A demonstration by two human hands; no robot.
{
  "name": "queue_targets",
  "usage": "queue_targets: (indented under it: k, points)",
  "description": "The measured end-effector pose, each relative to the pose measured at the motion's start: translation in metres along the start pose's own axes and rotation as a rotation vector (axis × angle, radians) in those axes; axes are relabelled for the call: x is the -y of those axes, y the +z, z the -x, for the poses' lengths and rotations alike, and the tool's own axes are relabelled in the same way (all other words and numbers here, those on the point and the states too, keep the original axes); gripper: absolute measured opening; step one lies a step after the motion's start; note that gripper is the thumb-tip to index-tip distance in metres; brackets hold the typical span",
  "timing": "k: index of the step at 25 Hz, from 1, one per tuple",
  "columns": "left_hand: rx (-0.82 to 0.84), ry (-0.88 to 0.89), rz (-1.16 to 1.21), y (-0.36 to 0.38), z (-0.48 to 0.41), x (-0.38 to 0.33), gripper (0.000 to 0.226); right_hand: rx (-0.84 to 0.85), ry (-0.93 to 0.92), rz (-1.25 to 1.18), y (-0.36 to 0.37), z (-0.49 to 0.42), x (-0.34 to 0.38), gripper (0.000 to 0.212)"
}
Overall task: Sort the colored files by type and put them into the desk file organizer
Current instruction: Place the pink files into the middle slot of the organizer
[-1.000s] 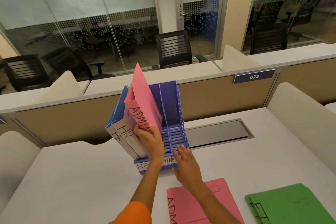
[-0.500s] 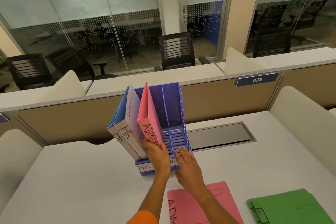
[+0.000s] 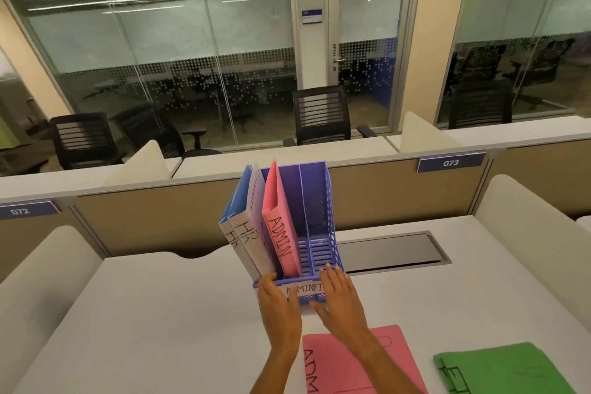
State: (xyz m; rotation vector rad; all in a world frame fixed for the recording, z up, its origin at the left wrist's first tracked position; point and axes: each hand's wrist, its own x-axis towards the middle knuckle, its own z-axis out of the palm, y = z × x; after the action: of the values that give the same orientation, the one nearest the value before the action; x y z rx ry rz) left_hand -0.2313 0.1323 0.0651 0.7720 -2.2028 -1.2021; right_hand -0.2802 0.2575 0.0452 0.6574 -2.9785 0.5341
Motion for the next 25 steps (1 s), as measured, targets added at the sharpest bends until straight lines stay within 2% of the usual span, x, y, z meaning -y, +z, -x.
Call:
queue_targets:
  k: [9,12,16,21,25]
  points:
    - [0.123,0.038,-0.09,-0.061,0.079,0.021,0.041,-0.028,-0.008,0.008,-0.019,0.089,0.0,0.075]
    - [0.247,0.043,-0.166,-0.067,0.111,0.032,0.04,-0.012,0.009,0.02,-0.014,0.118,-0.005,0.074]
    - [0.39,0.057,-0.209,-0.07,0.152,0.046,0.051,0.018,0.03,0.014,-0.006,0.158,-0.009,0.073]
    - [0.501,0.017,-0.23,-0.07,0.186,0.061,0.03,0.111,0.142,-0.018,0.007,0.2,-0.023,0.076]
    - [0.511,-0.11,-0.226,-0.064,0.197,0.07,0.037,0.167,0.286,-0.052,0.015,0.231,-0.048,0.076]
